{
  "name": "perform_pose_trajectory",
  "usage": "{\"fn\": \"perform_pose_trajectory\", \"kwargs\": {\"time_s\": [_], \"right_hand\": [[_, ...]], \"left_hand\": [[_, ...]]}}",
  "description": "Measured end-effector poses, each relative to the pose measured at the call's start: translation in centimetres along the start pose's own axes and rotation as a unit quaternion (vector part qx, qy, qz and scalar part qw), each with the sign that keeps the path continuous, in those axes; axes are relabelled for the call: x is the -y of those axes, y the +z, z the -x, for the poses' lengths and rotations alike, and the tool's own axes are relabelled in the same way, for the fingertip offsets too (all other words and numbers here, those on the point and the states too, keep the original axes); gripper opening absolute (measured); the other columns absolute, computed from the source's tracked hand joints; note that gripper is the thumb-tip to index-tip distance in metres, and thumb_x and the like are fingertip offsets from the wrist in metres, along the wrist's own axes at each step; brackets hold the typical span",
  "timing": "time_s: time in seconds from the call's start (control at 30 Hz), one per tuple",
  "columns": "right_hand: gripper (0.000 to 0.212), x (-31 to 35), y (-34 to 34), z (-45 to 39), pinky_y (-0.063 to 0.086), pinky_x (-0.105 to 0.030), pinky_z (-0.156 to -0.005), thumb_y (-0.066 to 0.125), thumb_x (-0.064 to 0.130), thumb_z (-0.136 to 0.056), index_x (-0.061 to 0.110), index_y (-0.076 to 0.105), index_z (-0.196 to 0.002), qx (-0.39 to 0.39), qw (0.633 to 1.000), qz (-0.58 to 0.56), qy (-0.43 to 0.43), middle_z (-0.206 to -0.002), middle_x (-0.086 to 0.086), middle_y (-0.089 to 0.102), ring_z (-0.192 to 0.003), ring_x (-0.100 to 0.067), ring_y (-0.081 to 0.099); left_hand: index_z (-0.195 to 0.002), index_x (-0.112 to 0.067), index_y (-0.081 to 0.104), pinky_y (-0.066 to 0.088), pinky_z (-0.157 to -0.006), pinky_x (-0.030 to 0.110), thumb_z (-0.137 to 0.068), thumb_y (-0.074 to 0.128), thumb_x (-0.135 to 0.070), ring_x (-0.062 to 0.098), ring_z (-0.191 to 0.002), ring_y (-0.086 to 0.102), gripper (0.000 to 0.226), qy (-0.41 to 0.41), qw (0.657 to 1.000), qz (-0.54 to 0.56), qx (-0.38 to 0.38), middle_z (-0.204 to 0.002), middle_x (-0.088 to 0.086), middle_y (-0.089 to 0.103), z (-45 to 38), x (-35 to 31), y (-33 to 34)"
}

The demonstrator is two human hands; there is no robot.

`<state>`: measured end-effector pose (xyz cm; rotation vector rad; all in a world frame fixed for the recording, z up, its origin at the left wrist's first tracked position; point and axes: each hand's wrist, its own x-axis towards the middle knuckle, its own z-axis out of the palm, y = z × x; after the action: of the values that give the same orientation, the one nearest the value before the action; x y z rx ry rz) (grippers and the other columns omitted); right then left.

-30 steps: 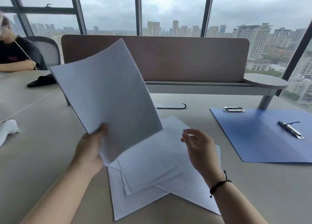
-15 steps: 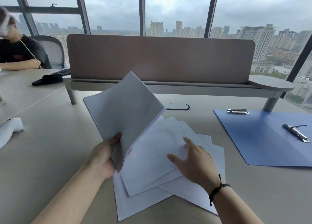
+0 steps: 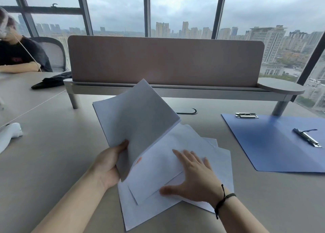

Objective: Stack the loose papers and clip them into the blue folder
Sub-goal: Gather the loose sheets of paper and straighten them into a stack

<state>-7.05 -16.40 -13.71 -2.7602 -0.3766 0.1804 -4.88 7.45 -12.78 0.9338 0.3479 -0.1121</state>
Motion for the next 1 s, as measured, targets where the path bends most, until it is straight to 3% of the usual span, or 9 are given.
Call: {"fn": "perform_pose_trajectory", "kwargs": {"time_s": [0.1, 0.2, 0.4, 0.5, 0.6, 0.7, 0.83, 0.93, 1.0], "right_hand": [[0.131, -0.1, 0.0, 0.0, -0.005, -0.05, -0.125, 0.059, 0.094, -0.053, 0.044, -0.006, -0.156, 0.031, 0.999, 0.015, -0.011, -0.17, 0.001, 0.003, -0.157, -0.02, -0.006], [0.128, 0.5, 0.2, 0.0, -0.007, -0.051, -0.125, 0.059, 0.092, -0.055, 0.046, -0.006, -0.155, 0.025, 1.0, 0.008, -0.017, -0.17, -0.001, 0.004, -0.157, -0.02, -0.005], [0.11, 0.9, -0.1, -0.1, 0.011, -0.043, -0.125, 0.064, 0.076, -0.071, 0.043, 0.004, -0.156, -0.006, 0.998, -0.044, -0.049, -0.162, 0.009, 0.033, -0.153, -0.018, 0.02], [0.09, 0.0, -1.1, 0.0, 0.036, -0.03, -0.108, 0.069, 0.051, -0.082, 0.041, 0.017, -0.155, -0.005, 0.997, -0.059, -0.056, -0.147, 0.01, 0.052, -0.13, -0.017, 0.048], [0.056, -0.3, -0.9, -0.2, 0.046, -0.027, -0.09, 0.064, 0.038, -0.088, 0.04, 0.045, -0.14, -0.099, 0.99, -0.091, -0.04, -0.132, 0.014, 0.064, -0.115, -0.013, 0.06], [0.026, -0.3, -0.1, -0.8, 0.048, -0.029, -0.071, 0.064, 0.031, -0.087, 0.036, 0.068, -0.112, -0.202, 0.977, -0.046, -0.046, -0.105, 0.015, 0.064, -0.087, -0.011, 0.056], [0.017, -0.3, 0.0, -1.0, 0.038, -0.029, -0.048, 0.071, 0.022, -0.078, 0.033, 0.076, -0.09, -0.306, 0.952, 0.018, -0.031, -0.07, 0.009, 0.063, -0.068, -0.02, 0.061], [0.024, -0.2, 0.2, -0.9, 0.039, -0.027, -0.05, 0.062, 0.023, -0.084, 0.033, 0.077, -0.099, -0.306, 0.952, -0.026, 0.01, -0.069, 0.007, 0.073, -0.066, -0.021, 0.067], [0.028, 0.1, 0.3, -1.0, 0.052, -0.027, -0.064, 0.057, 0.021, -0.087, 0.033, 0.077, -0.103, -0.271, 0.955, -0.12, 0.026, -0.088, 0.015, 0.078, -0.073, -0.014, 0.07]], "left_hand": [[-0.072, -0.01, 0.083, 0.054, -0.073, 0.051, -0.097, 0.056, -0.014, 0.026, -0.063, 0.075, 0.037, 0.0, 1.0, -0.001, 0.004, -0.083, 0.011, 0.079, 0.1, 0.2, 0.1], [-0.091, -0.007, 0.079, 0.057, -0.072, 0.05, -0.097, 0.057, -0.015, 0.029, -0.068, 0.075, 0.025, -0.009, 1.0, -0.013, 0.003, -0.088, 0.014, 0.079, 0.0, 0.4, 0.4], [-0.074, -0.007, 0.081, 0.057, -0.067, 0.05, -0.097, 0.057, -0.013, 0.026, -0.062, 0.075, 0.034, -0.009, 1.0, -0.015, 0.006, -0.081, 0.012, 0.079, -0.1, 0.5, 0.5], [-0.08, -0.007, 0.081, 0.056, -0.069, 0.051, -0.097, 0.056, -0.012, 0.025, -0.058, 0.074, 0.03, -0.005, 1.0, -0.012, -0.001, -0.078, 0.01, 0.079, 0.0, 0.4, 0.5], [-0.099, -0.007, 0.073, 0.058, -0.069, 0.051, -0.097, 0.058, -0.013, 0.027, -0.063, 0.075, 0.017, -0.006, 1.0, -0.014, -0.01, -0.085, 0.012, 0.079, 0.1, 0.4, 0.5], [-0.101, -0.008, 0.074, 0.06, -0.072, 0.046, -0.096, 0.061, -0.015, 0.03, -0.079, 0.075, 0.016, -0.014, 0.999, -0.023, -0.019, -0.098, 0.013, 0.079, 0.1, 0.5, 0.4], [-0.108, -0.008, 0.074, 0.061, -0.071, 0.047, -0.095, 0.062, -0.015, 0.032, -0.095, 0.071, 0.019, -0.018, 1.0, -0.016, -0.019, -0.107, 0.015, 0.077, -0.1, 0.5, 0.3], [-0.101, -0.007, 0.075, 0.058, -0.07, 0.05, -0.096, 0.06, -0.014, 0.029, -0.076, 0.076, 0.017, -0.014, 1.0, -0.008, -0.013, -0.099, 0.014, 0.079, -0.1, 0.4, 0.4], [-0.097, -0.007, 0.074, 0.056, -0.071, 0.051, -0.097, 0.058, -0.013, 0.029, -0.067, 0.075, 0.017, -0.012, 1.0, -0.006, -0.016, -0.09, 0.013, 0.079, 0.0, 0.2, 0.3]]}}
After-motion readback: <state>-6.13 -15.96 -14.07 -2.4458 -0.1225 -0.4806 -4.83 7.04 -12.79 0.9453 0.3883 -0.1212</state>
